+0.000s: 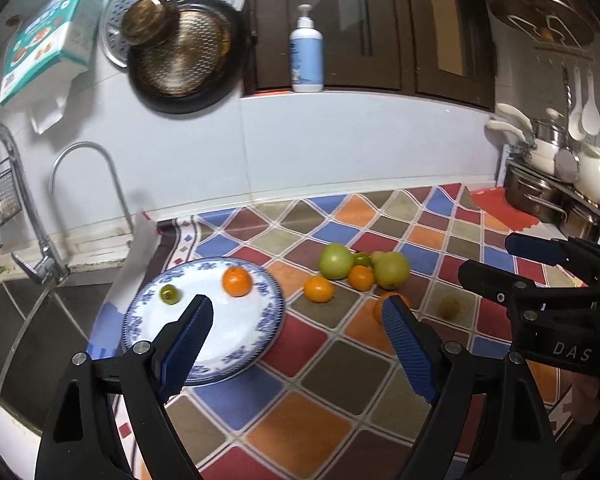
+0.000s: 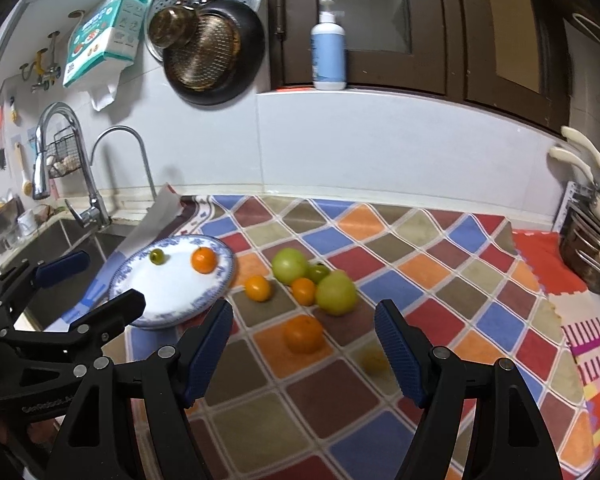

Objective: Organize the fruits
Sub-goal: 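Open and lift both tools away from the plate, then grasp the large orange with left tool while right tool grasps the small brown fruit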

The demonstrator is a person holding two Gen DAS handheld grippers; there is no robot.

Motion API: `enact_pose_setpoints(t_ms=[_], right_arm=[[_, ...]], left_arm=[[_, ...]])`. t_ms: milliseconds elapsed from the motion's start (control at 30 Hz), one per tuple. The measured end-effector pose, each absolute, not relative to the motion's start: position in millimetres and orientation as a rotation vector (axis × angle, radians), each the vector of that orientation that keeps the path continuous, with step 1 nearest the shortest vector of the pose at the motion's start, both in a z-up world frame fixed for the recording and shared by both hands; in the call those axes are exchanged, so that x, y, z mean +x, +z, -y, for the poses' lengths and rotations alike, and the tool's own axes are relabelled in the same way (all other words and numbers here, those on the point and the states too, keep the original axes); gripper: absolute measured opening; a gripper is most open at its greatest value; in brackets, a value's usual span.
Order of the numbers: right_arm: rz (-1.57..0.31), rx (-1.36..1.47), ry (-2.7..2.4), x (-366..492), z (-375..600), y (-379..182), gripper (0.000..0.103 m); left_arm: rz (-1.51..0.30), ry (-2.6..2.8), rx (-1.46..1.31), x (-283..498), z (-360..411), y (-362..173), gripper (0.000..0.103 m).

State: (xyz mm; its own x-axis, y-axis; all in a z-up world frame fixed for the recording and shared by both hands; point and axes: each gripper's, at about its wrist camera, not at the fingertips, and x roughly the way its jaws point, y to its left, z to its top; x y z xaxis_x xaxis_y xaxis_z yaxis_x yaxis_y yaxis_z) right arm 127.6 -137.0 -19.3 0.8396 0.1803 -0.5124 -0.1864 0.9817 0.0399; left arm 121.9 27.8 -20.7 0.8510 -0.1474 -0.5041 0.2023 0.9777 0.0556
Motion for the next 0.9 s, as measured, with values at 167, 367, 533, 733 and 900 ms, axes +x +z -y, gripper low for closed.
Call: enact_pose_setpoints(t_ms=[167,367,533,733,900], right_arm=[[-0.57,-0.016,0.165,130.6,157.6,-29.3,0.074],[-0.617,0.002,0.144,143.3,177.1,-48.4,0.074],[-0.67,-0.012,0.146,157.5,183.6,-67.5,0.074],[-0.718,-0.043,0.157,174.0,187.7,-85.3,0.073],[-0.763,-0.053,0.178,186.2,188.9,-99.1,0.063]], left_arm=[[-0.534,-0.243,0.15,131.3,-4.0,-30.4,0.087],[-0.56,-0.311,0.216,149.1,18.8,-49.9,0.086],[-0.581,-0.369,0.271,162.6,32.5,-64.8,0.082],[-0.629,-0.44,0.305,184.1,44.8,-83.7,0.075],[-0.664,-0.497,0.337,199.2,55.0,-96.9,0.071]])
